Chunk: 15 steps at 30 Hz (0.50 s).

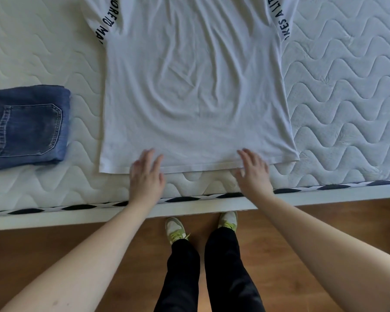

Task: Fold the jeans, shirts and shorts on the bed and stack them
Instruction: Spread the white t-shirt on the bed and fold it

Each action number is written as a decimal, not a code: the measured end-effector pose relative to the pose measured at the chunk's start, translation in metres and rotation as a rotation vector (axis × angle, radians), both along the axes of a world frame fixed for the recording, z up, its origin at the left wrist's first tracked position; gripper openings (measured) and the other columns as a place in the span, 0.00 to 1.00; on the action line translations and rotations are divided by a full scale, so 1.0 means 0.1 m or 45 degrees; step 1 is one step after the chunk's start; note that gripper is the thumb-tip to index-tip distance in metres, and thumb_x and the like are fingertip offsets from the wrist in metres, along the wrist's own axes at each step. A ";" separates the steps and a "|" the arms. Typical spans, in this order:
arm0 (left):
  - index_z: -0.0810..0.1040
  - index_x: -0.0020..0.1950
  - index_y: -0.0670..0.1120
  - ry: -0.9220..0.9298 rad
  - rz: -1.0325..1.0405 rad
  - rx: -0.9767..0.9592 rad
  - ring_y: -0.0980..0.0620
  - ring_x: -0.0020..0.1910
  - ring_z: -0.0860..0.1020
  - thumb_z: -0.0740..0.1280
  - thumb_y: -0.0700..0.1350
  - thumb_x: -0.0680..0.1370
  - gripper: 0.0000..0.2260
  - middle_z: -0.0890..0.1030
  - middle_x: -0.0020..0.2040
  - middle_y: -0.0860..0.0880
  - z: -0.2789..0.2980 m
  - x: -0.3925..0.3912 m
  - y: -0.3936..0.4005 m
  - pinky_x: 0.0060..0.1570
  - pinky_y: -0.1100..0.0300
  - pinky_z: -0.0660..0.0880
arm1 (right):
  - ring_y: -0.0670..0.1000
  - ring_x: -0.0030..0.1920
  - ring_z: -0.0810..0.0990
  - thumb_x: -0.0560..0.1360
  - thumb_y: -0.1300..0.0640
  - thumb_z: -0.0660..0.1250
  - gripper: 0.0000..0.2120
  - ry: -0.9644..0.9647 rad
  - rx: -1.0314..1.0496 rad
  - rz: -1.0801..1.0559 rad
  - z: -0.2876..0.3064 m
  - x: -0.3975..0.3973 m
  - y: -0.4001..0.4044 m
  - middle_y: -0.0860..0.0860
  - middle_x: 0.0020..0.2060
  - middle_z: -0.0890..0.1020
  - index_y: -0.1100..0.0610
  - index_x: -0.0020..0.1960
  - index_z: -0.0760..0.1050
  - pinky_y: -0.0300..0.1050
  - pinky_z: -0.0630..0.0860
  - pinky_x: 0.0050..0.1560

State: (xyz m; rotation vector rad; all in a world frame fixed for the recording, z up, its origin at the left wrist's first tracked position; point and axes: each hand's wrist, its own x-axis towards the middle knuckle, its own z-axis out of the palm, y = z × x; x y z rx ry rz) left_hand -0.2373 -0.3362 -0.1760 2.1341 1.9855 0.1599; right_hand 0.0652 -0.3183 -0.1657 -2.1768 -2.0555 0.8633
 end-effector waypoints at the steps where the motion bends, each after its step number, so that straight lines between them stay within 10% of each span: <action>1: 0.69 0.73 0.47 0.027 -0.140 -0.102 0.43 0.76 0.60 0.67 0.44 0.76 0.25 0.64 0.76 0.43 -0.04 0.13 0.01 0.70 0.42 0.59 | 0.52 0.78 0.52 0.80 0.53 0.56 0.28 -0.036 -0.042 0.149 -0.03 -0.14 0.01 0.50 0.78 0.56 0.51 0.78 0.54 0.53 0.47 0.76; 7: 0.33 0.78 0.58 0.249 -0.473 -0.449 0.54 0.76 0.31 0.43 0.59 0.82 0.27 0.33 0.78 0.55 -0.33 0.38 0.01 0.74 0.50 0.34 | 0.48 0.78 0.37 0.83 0.44 0.45 0.28 -0.176 -0.161 0.556 -0.23 -0.38 0.03 0.44 0.78 0.38 0.46 0.80 0.41 0.50 0.34 0.75; 15: 0.34 0.77 0.58 0.340 -0.341 -0.463 0.56 0.77 0.35 0.32 0.60 0.78 0.27 0.35 0.78 0.57 -0.28 -0.24 0.00 0.75 0.49 0.39 | 0.46 0.77 0.33 0.80 0.38 0.39 0.29 -0.387 -0.185 0.334 -0.26 0.58 0.07 0.43 0.78 0.36 0.41 0.78 0.34 0.53 0.36 0.76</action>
